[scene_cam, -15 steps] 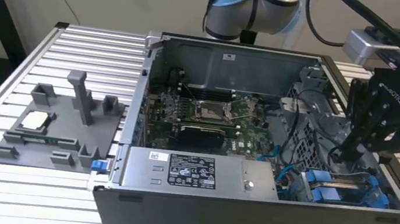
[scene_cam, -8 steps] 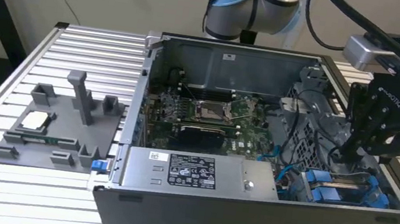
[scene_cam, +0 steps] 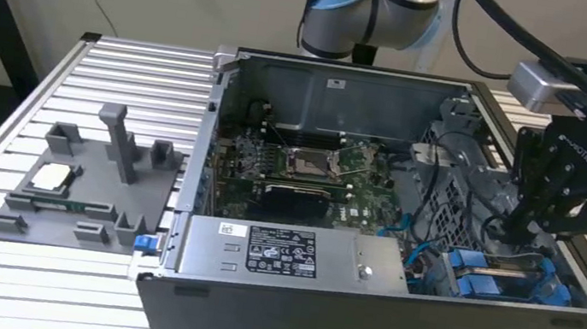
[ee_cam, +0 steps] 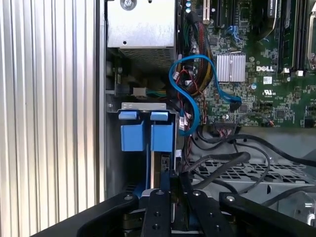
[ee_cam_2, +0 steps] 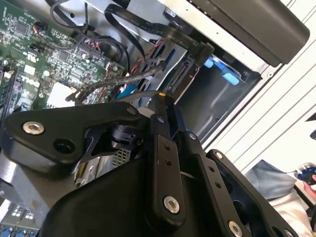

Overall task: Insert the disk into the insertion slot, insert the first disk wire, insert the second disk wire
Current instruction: 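Insert the first disk wire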

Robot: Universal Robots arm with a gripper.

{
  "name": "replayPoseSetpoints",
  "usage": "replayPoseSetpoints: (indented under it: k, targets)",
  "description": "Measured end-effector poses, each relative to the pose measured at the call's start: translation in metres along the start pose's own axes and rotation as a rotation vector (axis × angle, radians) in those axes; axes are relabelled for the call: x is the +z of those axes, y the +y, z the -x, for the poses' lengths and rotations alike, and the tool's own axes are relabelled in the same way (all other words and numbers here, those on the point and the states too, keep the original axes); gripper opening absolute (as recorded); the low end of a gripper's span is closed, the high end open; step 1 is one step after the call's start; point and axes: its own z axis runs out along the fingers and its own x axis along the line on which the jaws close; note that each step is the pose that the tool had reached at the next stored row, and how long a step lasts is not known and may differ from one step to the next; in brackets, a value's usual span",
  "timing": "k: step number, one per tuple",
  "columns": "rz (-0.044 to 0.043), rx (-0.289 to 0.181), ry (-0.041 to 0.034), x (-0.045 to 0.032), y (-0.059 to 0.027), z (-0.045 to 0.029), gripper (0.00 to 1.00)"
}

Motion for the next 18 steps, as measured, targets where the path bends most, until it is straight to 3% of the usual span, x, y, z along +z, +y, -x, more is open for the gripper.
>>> replayPoseSetpoints:
  k: [11,18]
  targets:
    - [0.0,0.0,-0.0003,0.0011,-0.0025,0.0001,0.19]
    - [0.0042,0.0,-0.0001,0.0045,-0.0093,0.0004,0.19]
